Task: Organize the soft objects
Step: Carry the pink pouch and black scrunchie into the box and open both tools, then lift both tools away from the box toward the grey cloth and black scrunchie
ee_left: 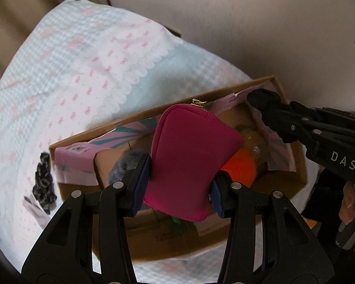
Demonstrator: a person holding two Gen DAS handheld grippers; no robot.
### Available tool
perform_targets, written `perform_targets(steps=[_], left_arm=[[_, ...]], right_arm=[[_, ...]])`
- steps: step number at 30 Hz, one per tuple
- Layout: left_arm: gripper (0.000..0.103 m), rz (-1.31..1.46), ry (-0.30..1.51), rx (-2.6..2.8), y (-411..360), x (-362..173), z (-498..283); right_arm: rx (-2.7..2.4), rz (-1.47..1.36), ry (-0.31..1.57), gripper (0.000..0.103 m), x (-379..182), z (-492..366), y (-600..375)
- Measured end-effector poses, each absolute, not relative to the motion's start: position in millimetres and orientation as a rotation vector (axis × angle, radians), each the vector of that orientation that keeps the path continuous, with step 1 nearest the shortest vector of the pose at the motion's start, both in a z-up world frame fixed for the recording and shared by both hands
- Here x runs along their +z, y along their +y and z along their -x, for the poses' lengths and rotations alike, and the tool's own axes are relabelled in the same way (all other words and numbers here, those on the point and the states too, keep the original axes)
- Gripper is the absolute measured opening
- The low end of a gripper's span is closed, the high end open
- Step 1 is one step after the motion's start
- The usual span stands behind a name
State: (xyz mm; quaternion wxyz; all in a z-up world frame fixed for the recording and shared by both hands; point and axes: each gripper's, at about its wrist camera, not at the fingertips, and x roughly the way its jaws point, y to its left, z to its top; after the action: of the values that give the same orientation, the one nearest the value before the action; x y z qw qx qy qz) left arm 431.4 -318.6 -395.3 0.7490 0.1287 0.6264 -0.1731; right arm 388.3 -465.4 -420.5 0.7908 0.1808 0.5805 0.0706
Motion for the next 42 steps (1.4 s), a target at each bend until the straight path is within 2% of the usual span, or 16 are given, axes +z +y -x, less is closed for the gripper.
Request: perform_targets(steps=[3,4,5,6,7,8,9,11,24,42], left_arm=[[0.043,-0.320,1.373,-0.382,-323,-399,-431],[0.050,-0.330,1.384,-0.374,-324,-401,-431],[0.055,-0.331,1.392,-0.370,-322,-400,-430],[0.082,-0.321,1.396,-0.373,-321,-398,-428],[0.101,-0.310,1.389,-0.376,-319,-396,-427],[0.103,-0.295,1.371,-0.376,-316,-392,-423],[0.103,-0.285,1.365,-0.373,-314,-390,-422],[0.103,-0.268,1.371,-0.366,-308,-387,-418],[0.103,-0.266,1.317,-0.349,-288,-347,-384],[0.103,-0.126,1.112,-0.334,-200,-219,-274]], right_arm=[[0.156,-0.383,1.290,0.024,-433,-390,-469],[0.157,-0.382,1.310,0.027,-437,-393,-468],[0.157,-0.386,1.322,0.037,-440,-395,-468],[0.155,-0.395,1.332,0.048,-442,-398,-469],[0.175,-0.425,1.329,0.053,-442,-398,-469],[0.188,-0.441,1.323,0.064,-440,-398,-468],[0.194,-0.439,1.314,0.082,-437,-397,-465],[0.206,-0.413,1.309,0.098,-433,-395,-459],[0.166,-0.333,1.241,0.099,-398,-367,-442],[0.062,-0.173,1.023,0.099,-259,-259,-381]])
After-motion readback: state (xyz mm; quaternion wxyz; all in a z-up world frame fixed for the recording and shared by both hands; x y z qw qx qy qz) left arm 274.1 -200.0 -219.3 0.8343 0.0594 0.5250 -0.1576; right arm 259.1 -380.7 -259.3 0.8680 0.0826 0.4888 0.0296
